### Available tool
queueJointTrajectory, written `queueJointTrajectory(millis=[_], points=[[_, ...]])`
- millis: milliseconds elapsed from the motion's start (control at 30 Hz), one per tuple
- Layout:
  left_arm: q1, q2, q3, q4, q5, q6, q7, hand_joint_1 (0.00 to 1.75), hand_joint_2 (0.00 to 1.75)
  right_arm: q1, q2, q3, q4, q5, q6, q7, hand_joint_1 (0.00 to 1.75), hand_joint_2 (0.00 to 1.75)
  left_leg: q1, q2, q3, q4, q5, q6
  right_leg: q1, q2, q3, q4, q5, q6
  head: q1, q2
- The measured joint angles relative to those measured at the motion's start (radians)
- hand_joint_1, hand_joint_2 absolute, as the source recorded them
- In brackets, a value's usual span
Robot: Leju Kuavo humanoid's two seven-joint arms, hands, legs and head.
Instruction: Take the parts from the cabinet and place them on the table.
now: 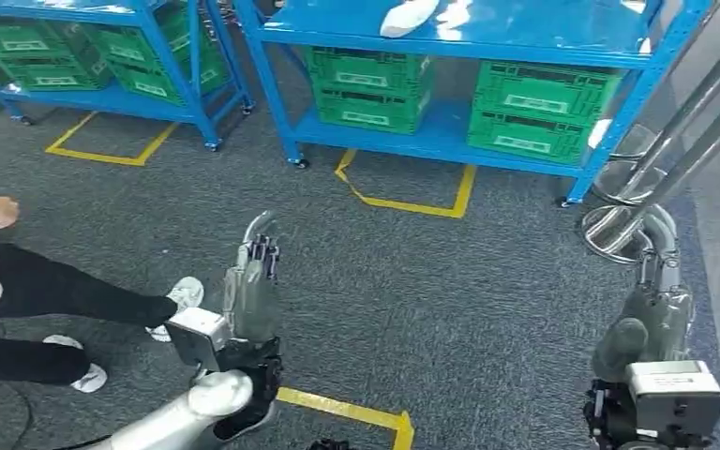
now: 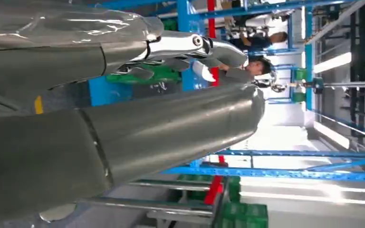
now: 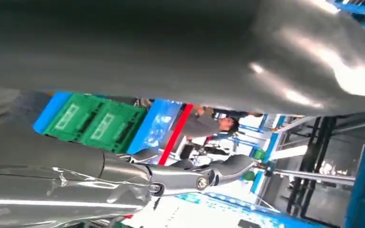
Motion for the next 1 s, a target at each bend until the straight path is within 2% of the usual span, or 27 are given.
queueJointTrajectory(millis=[33, 67, 100, 133, 167, 200, 233, 267, 300, 333, 367, 400, 433, 467, 500, 533, 567, 600, 633, 667, 733, 767, 833, 867, 900, 933, 1000], points=[[0.000, 0.001, 0.000, 0.000, 0.000, 0.000, 0.000, 0.00, 0.00, 0.000, 0.000, 0.000, 0.000, 0.000, 0.000, 0.000, 0.00, 0.00, -0.005, -0.003, 0.021, -0.022, -0.019, 0.021, 0.000, 0.000, -0.002, -0.012, -0.006, 0.004, 0.014, 0.000], [0.002, 0.000, 0.000, -0.001, -0.002, 0.002, -0.001, 0.00, 0.00, 0.000, 0.000, 0.001, 0.000, 0.000, 0.000, 0.000, 0.00, 0.00, -0.010, -0.003, 0.039, -0.042, -0.031, 0.025, -0.004, 0.006, 0.007, -0.024, -0.008, 0.011, 0.022, 0.000], [0.000, 0.000, 0.000, -0.003, -0.002, 0.003, -0.002, 0.00, 0.00, 0.000, 0.000, 0.001, 0.000, 0.000, 0.000, 0.002, 0.00, 0.00, -0.015, -0.002, 0.052, -0.069, -0.041, 0.026, -0.008, 0.004, 0.013, -0.038, -0.011, 0.016, 0.005, 0.000], [0.001, 0.000, 0.000, -0.003, -0.002, 0.003, -0.001, 0.00, 0.00, 0.000, 0.000, 0.002, 0.000, 0.000, 0.000, 0.003, 0.00, 0.00, -0.014, -0.002, 0.060, -0.083, -0.045, 0.026, -0.005, 0.003, 0.040, -0.035, -0.001, 0.022, 0.001, 0.000], [0.001, 0.001, 0.000, -0.004, -0.002, 0.003, -0.001, 0.00, 0.00, -0.001, 0.000, 0.002, 0.000, 0.002, 0.000, 0.003, 0.00, 0.00, -0.005, 0.003, 0.085, -0.101, -0.054, 0.021, -0.002, 0.001, 0.050, -0.034, 0.006, 0.029, 0.000, 0.000], [0.002, 0.000, 0.000, -0.005, -0.003, 0.003, -0.001, 0.00, 0.00, -0.002, 0.000, 0.002, -0.001, 0.003, 0.000, 0.005, 0.00, 0.00, 0.003, 0.002, 0.111, -0.120, -0.054, 0.012, -0.003, -0.007, 0.031, -0.014, -0.001, 0.031, 0.001, 0.000], [0.002, -0.001, 0.000, -0.006, -0.003, 0.003, -0.002, 0.00, 0.00, -0.005, 0.000, 0.002, -0.001, 0.005, -0.002, 0.004, 0.00, 0.00, 0.002, 0.001, 0.134, -0.131, -0.060, 0.008, -0.002, -0.019, 0.012, 0.047, 0.007, 0.032, 0.009, 0.000], [0.002, -0.001, 0.000, -0.006, -0.003, 0.003, -0.002, 0.00, 0.00, -0.007, 0.000, 0.002, -0.001, 0.005, -0.002, 0.005, 0.00, 0.00, 0.003, 0.001, 0.148, -0.136, -0.068, 0.008, -0.002, -0.020, -0.032, 0.128, -0.001, 0.034, 0.017, 0.000], [0.004, -0.001, 0.000, -0.006, -0.003, 0.003, -0.002, 0.00, 0.00, -0.007, 0.000, 0.003, -0.001, 0.006, -0.002, 0.009, 0.00, 0.00, 0.004, 0.001, 0.162, -0.137, -0.079, 0.005, -0.002, -0.020, -0.087, 0.208, -0.030, 0.036, 0.022, 0.000], [0.007, -0.001, 0.000, -0.006, -0.003, 0.003, -0.002, 0.00, 0.00, -0.004, 0.000, 0.004, -0.001, 0.006, -0.002, 0.010, 0.00, 0.00, 0.004, 0.002, 0.178, -0.137, -0.094, 0.004, -0.004, -0.021, -0.134, 0.264, -0.076, 0.038, 0.023, 0.000], [0.010, -0.001, 0.000, -0.006, -0.003, 0.003, -0.002, 0.00, 0.00, -0.003, 0.000, 0.005, -0.001, 0.006, -0.002, 0.011, 0.00, 0.00, 0.005, 0.002, 0.196, -0.137, -0.108, 0.003, -0.005, -0.021, -0.165, 0.285, -0.117, 0.045, 0.024, 0.000], [0.012, -0.001, 0.000, -0.006, -0.004, 0.003, -0.002, 0.00, 0.00, -0.003, 0.000, 0.005, -0.001, 0.006, -0.002, 0.012, 0.00, 0.00, 0.006, 0.001, 0.219, -0.137, -0.124, 0.000, -0.007, -0.022, -0.182, 0.270, -0.137, 0.052, 0.027, 0.000], [0.014, -0.001, 0.000, -0.006, -0.004, 0.003, -0.002, 0.00, 0.00, -0.003, 0.000, 0.005, -0.001, 0.007, -0.002, 0.013, 0.00, 0.00, 0.008, 0.001, 0.244, -0.137, -0.140, -0.004, -0.008, -0.025, -0.184, 0.225, -0.128, 0.055, 0.029, 0.000], [0.015, -0.001, 0.000, -0.006, -0.004, 0.003, -0.002, 0.00, 0.00, -0.003, 0.000, 0.005, 0.000, 0.007, -0.002, 0.014, 0.00, 0.00, 0.010, 0.000, 0.268, -0.137, -0.157, -0.008, -0.009, -0.027, -0.181, 0.159, -0.085, 0.056, 0.032, 0.000], [0.017, -0.001, 0.000, -0.006, -0.005, 0.002, -0.002, 0.00, 0.00, -0.003, 0.000, 0.005, 0.000, 0.008, -0.002, 0.014, 0.00, 0.00, 0.012, 0.001, 0.293, -0.137, -0.178, -0.013, -0.014, -0.030, -0.177, 0.081, 0.007, 0.060, 0.039, 0.000], [0.019, 0.000, 0.000, -0.005, -0.006, 0.003, -0.002, 0.00, 0.00, -0.001, 0.000, 0.006, 0.003, 0.008, -0.002, 0.016, 0.00, 0.00, 0.008, 0.001, 0.305, -0.132, -0.193, -0.019, -0.016, -0.039, -0.186, 0.010, 0.144, 0.060, 0.048, 0.000], [0.024, 0.000, 0.000, -0.005, -0.005, 0.003, -0.001, 0.00, 0.00, 0.001, 0.000, 0.006, 0.006, 0.008, -0.002, 0.016, 0.00, 0.00, 0.006, -0.001, 0.306, -0.108, -0.208, -0.024, -0.012, -0.045, -0.194, 0.005, 0.164, 0.042, 0.045, 0.000], [0.021, 0.001, 0.000, -0.008, -0.007, 0.003, -0.002, 0.00, 0.00, 0.005, 0.000, 0.008, 0.006, 0.008, -0.001, 0.019, 0.00, 0.00, 0.007, -0.001, 0.306, -0.111, -0.222, -0.032, -0.005, -0.032, -0.178, 0.016, 0.162, 0.025, 0.039, 0.000], [0.019, 0.000, 0.000, -0.009, -0.009, 0.003, -0.003, 0.00, 0.00, 0.001, 0.000, 0.011, 0.006, 0.009, -0.001, 0.018, 0.00, 0.00, 0.012, 0.001, 0.303, -0.110, -0.221, -0.036, 0.000, -0.032, -0.182, 0.022, 0.150, 0.015, 0.039, 0.000], [0.017, -0.001, 0.000, -0.010, -0.009, 0.003, -0.003, 0.00, 0.00, -0.006, 0.000, 0.012, 0.006, 0.010, -0.001, 0.017, 0.00, 0.00, 0.014, 0.003, 0.291, -0.089, -0.215, -0.039, 0.002, -0.029, -0.179, 0.022, 0.149, 0.009, 0.040, 0.000], [0.016, 0.000, 0.000, -0.014, -0.010, 0.003, -0.004, 0.00, 0.00, -0.012, 0.000, 0.012, 0.006, 0.010, 0.001, 0.017, 0.00, 0.00, 0.016, 0.001, 0.229, 0.031, -0.198, -0.048, -0.007, -0.027, -0.157, 0.010, 0.138, -0.003, 0.038, 0.000], [0.015, 0.000, 0.000, -0.015, -0.010, 0.003, -0.004, 0.00, 0.00, -0.013, 0.000, 0.012, 0.006, 0.010, 0.003, 0.016, 0.00, 0.00, 0.016, 0.001, 0.183, 0.097, -0.207, -0.053, -0.007, -0.027, -0.150, 0.008, 0.132, -0.008, 0.032, 0.000], [0.017, 0.000, 0.000, -0.015, -0.010, 0.003, -0.004, 0.00, 0.00, -0.012, 0.000, 0.014, 0.006, 0.010, 0.008, 0.017, 0.00, 0.00, 0.022, 0.001, 0.080, 0.213, -0.270, -0.061, -0.006, -0.026, -0.139, 0.006, 0.120, -0.010, 0.022, 0.000], [0.019, 0.000, 0.000, -0.015, -0.010, 0.003, -0.004, 0.00, 0.00, -0.012, 0.000, 0.014, 0.007, 0.009, 0.008, 0.017, 0.00, 0.00, 0.023, 0.001, 0.037, 0.244, -0.302, -0.063, -0.006, -0.024, -0.134, 0.006, 0.114, -0.009, 0.021, 0.000], [0.020, 0.001, 0.000, -0.015, -0.010, 0.003, -0.004, 0.00, 0.00, -0.012, 0.000, 0.015, 0.007, 0.009, 0.007, 0.017, 0.00, 0.00, 0.023, 0.001, 0.017, 0.236, -0.299, -0.063, -0.006, -0.022, -0.127, 0.006, 0.107, -0.008, 0.021, 0.000], [0.020, 0.001, 0.000, -0.015, -0.010, 0.003, -0.004, 0.00, 0.00, -0.012, 0.000, 0.016, 0.007, 0.009, 0.008, 0.017, 0.00, 0.00, 0.023, 0.001, 0.018, 0.195, -0.258, -0.062, -0.007, -0.021, -0.118, 0.006, 0.101, -0.007, 0.017, 0.000], [0.020, 0.002, 0.000, -0.015, -0.010, 0.003, -0.004, 0.00, 0.00, -0.013, 0.000, 0.016, 0.007, 0.008, 0.008, 0.017, 0.00, 0.00, 0.024, 0.001, 0.071, 0.027, -0.124, -0.055, -0.007, -0.018, -0.098, 0.006, 0.089, -0.001, 0.011, 0.000]])
